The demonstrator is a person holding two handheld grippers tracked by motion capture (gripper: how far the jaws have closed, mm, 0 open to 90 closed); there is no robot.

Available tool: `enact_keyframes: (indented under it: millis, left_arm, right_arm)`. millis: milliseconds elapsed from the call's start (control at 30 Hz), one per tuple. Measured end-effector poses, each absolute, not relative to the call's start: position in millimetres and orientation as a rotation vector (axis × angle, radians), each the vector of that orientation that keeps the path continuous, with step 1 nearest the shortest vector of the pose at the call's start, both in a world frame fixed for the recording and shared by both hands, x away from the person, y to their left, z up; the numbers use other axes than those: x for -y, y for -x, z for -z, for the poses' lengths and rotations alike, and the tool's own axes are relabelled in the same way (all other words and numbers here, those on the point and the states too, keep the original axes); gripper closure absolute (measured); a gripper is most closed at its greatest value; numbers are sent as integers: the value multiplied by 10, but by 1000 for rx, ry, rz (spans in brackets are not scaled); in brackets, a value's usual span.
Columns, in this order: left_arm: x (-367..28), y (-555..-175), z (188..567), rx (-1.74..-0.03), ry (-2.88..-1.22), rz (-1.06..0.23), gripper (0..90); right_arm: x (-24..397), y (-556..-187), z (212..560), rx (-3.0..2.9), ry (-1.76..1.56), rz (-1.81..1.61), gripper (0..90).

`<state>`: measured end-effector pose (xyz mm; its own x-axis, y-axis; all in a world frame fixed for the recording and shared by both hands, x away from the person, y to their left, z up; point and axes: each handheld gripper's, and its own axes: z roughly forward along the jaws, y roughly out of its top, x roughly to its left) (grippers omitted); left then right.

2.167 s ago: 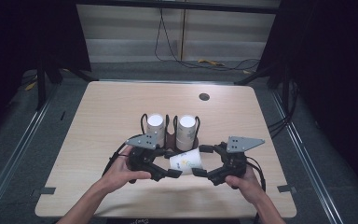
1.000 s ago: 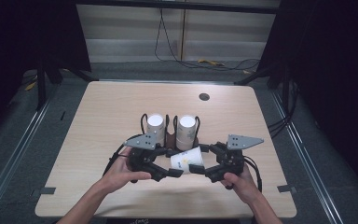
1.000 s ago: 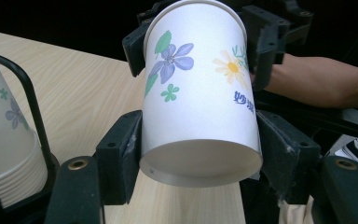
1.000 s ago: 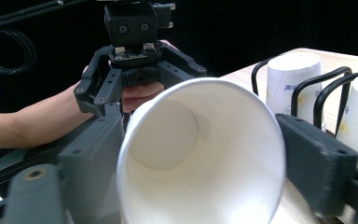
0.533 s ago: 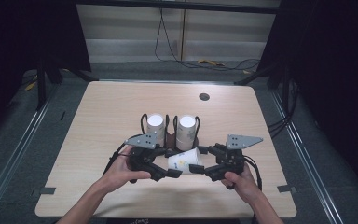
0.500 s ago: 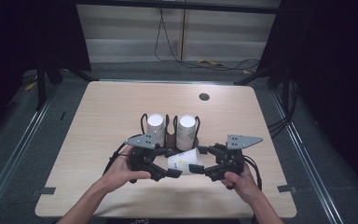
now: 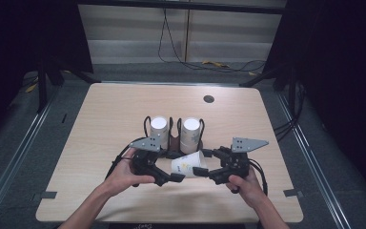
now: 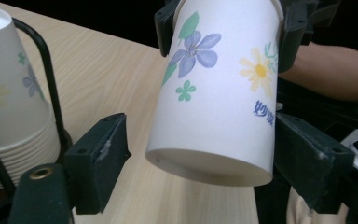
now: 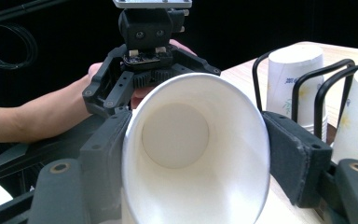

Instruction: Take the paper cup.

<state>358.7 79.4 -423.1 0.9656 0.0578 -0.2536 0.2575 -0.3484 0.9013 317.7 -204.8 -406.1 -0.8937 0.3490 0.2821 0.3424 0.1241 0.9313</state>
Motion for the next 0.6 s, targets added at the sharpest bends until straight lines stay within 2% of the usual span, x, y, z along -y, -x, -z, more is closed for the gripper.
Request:
enact_keyframes:
  millis: [200, 600]
  left_arm:
    - [-804, -3602, 4260, -241, -1963, 168, 159]
    - [-857, -3602, 4266, -251, -1994, 82, 158]
  right_arm:
    - [2043, -3199, 4067, -2363, -753, -1891, 282]
    - [2035, -3234, 4070, -2387, -804, -1776, 284]
